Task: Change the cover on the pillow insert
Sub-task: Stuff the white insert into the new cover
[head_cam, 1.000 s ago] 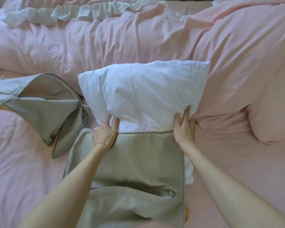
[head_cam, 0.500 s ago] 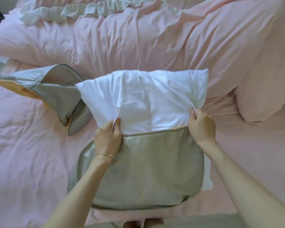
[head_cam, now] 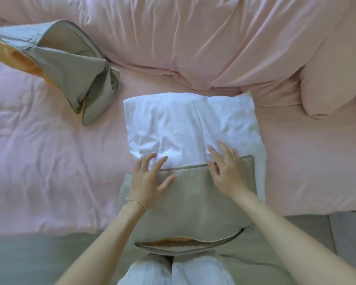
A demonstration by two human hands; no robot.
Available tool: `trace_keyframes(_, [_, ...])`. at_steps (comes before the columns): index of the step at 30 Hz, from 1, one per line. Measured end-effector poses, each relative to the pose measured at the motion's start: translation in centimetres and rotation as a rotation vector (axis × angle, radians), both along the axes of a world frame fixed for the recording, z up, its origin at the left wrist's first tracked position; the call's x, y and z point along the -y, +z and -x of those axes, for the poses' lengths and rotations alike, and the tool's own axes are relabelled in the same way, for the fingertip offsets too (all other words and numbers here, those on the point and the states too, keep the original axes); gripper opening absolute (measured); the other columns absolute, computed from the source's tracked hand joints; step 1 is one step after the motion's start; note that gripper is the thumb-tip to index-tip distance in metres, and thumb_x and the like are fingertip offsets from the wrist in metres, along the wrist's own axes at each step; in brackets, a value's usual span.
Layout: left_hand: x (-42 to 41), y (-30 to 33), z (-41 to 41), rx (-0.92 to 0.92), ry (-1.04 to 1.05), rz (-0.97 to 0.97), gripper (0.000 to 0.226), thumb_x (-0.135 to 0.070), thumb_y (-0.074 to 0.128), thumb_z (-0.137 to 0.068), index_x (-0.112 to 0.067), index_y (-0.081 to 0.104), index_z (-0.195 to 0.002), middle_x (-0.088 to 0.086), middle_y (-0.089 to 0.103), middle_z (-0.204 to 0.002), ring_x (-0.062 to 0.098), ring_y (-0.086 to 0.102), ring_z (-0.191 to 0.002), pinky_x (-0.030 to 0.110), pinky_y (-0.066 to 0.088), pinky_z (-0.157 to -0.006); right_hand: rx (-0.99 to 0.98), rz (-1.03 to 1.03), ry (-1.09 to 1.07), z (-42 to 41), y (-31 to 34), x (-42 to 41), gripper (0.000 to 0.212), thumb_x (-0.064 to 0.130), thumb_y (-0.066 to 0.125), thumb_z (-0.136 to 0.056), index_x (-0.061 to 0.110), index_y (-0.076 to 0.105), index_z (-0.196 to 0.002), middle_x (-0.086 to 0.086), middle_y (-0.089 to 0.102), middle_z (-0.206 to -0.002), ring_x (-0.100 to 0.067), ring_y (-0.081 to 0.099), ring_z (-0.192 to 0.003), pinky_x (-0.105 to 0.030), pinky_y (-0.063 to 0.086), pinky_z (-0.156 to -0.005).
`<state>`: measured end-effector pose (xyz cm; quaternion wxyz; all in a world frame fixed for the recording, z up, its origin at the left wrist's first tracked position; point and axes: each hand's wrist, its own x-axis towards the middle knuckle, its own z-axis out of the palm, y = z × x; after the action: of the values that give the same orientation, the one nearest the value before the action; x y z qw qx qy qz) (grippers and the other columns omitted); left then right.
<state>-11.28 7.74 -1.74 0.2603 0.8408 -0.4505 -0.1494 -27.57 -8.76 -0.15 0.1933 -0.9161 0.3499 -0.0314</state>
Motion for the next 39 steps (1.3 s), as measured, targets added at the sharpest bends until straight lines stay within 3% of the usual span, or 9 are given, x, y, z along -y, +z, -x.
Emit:
trace_keyframes(5, [-1.6,-0.4,1.0,-0.045,-0.044,-0.074,0.029,-0.044,0.048,-0.079,-0.018,0.058,-0.088,0.004,0.06,-0.086,0.024,0.055,-0.08,0.034,0.049,-0.07,0.048,0.114,0.168,1.0,0.4,-2.1,0.029,0.032,0.045,-0.085,0.008,0.061,-0.084,-0.006,0.06,-0.078,-0.022,0.048,-0.085,-0.037,0.035,-0.087])
trace_keyframes(10, [-1.5,1.7,0.2,-0.052,-0.215,-0.183,0.047,-0.054,0.038,-0.081,-0.02,0.063,-0.101,-0.002,0.064,-0.099,0.026,0.058,-0.097,0.033,0.042,-0.08,0.14,-0.009,0.232,1.2,4.0,-3.3,0.016,0.025,0.043,-0.085,0.014,0.053,-0.078,0.001,0.056,-0.059,-0.022,0.051,-0.046,-0.025,0.032,-0.049])
trace_keyframes(13, [-2.1,3.6,-0.8,-0.135,-0.318,-0.163,0.065,-0.06,0.026,-0.08,-0.02,0.053,-0.123,-0.001,0.058,-0.12,0.021,0.049,-0.114,0.033,0.034,-0.099,0.138,-0.149,0.23,0.3,7.1,-4.6,0.018,0.027,0.044,-0.085,0.014,0.055,-0.081,0.006,0.058,-0.06,-0.015,0.05,-0.052,-0.021,0.027,-0.049])
trace_keyframes(19, [-6.4,9.2,-4.0,-0.241,-0.102,0.121,0.047,-0.064,0.021,-0.085,-0.029,0.052,-0.09,-0.02,0.051,-0.064,-0.002,0.045,-0.063,0.018,0.031,-0.056,0.166,-0.505,0.262,-7.1,14.6,-5.7,0.016,0.022,0.051,-0.09,0.031,0.049,-0.077,0.006,0.057,-0.068,-0.007,0.05,-0.064,-0.023,0.04,-0.062])
trace_keyframes(25, [-10.4,16.8,-9.2,-0.136,0.282,0.497,0.03,-0.039,0.041,-0.088,-0.025,0.045,-0.062,-0.018,0.042,-0.055,-0.005,0.038,-0.051,0.01,0.027,-0.05,0.289,-0.558,0.498,-17.5,22.2,-8.1,0.01,0.021,0.053,-0.087,0.024,0.054,-0.078,0.017,0.051,-0.065,0.004,0.048,-0.063,-0.011,0.036,-0.062])
trace_keyframes(29, [-12.5,21.5,-12.7,-0.012,0.554,0.631,0.04,-0.041,0.043,-0.083,-0.009,0.065,-0.074,-0.011,0.059,-0.06,0.007,0.052,-0.062,0.018,0.037,-0.057,0.402,-0.474,0.621,-24.6,25.8,-10.0,0.015,0.016,0.059,-0.088,0.026,0.056,-0.077,0.017,0.051,-0.064,0.003,0.046,-0.06,-0.012,0.034,-0.062])
trace_keyframes(32, [-12.8,23.5,-16.1,0.174,0.783,0.575,0.044,-0.045,0.043,-0.081,-0.007,0.065,-0.078,0.008,0.059,-0.063,0.017,0.049,-0.063,0.029,0.035,-0.062,0.517,-0.318,0.642,-29.2,26.6,-11.4,0.006,0.02,0.061,-0.087,0.016,0.065,-0.086,0.016,0.054,-0.069,0.0,0.049,-0.065,-0.019,0.038,-0.067])
trace_keyframes(34, [-12.5,23.6,-19.1,0.313,0.885,0.454,0.048,-0.047,0.039,-0.08,-0.007,0.064,-0.086,0.014,0.064,-0.077,0.031,0.056,-0.078,0.035,0.038,-0.075,0.546,-0.135,0.618,-32.1,26.4,-12.1,0.015,0.026,0.06,-0.088,0.015,0.067,-0.095,0.005,0.063,-0.088,-0.014,0.057,-0.086,-0.031,0.041,-0.079])
trace_keyframes(39, [-11.6,20.2,-23.4,0.282,0.916,-0.032,0.066,-0.043,0.047,-0.078,-0.015,0.038,-0.137,0.019,0.04,-0.131,0.036,0.035,-0.124,0.05,0.019,-0.106,0.23,0.086,0.531,-35.8,22.3,-11.3,0.049,0.032,0.054,-0.091,0.025,0.04,-0.137,-0.003,0.04,-0.134,-0.022,0.034,-0.128,-0.04,0.02,-0.106])
